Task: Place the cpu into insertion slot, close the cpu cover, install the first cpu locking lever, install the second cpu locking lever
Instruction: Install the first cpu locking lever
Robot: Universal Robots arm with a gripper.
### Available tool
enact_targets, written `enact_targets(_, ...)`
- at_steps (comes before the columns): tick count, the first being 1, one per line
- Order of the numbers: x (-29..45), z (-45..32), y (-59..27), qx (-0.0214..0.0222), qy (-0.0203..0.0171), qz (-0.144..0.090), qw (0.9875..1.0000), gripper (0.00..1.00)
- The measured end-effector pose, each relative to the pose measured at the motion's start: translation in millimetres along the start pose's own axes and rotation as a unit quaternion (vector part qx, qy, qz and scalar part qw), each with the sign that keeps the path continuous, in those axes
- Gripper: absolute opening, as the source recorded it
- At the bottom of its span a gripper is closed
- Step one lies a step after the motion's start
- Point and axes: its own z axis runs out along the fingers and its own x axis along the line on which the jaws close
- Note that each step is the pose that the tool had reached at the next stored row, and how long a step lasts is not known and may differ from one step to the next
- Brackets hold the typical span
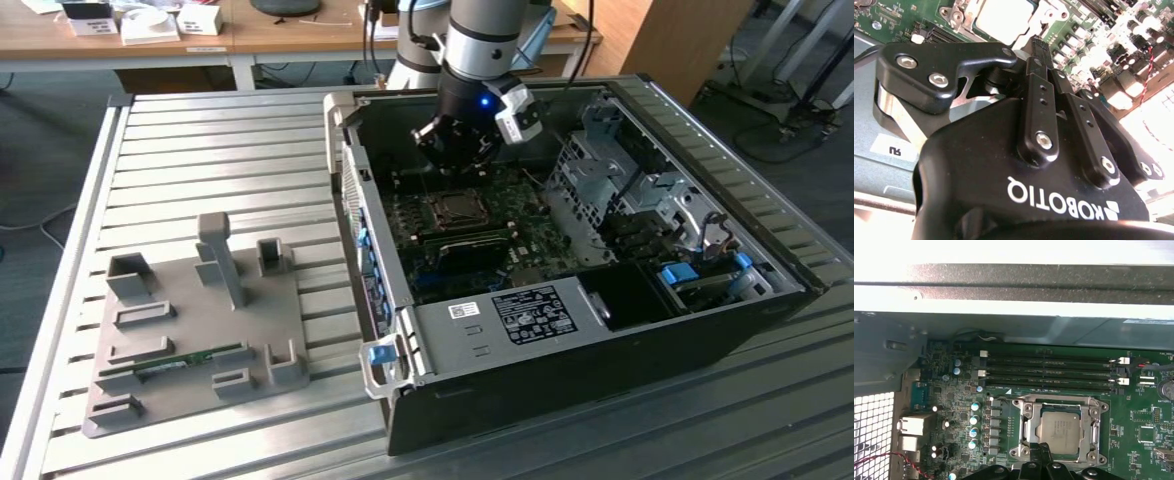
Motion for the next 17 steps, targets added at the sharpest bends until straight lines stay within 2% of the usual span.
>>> enact_targets(17,0.4,-2.3,0.1,0.0,0.0,0.0,1.0,0.11)
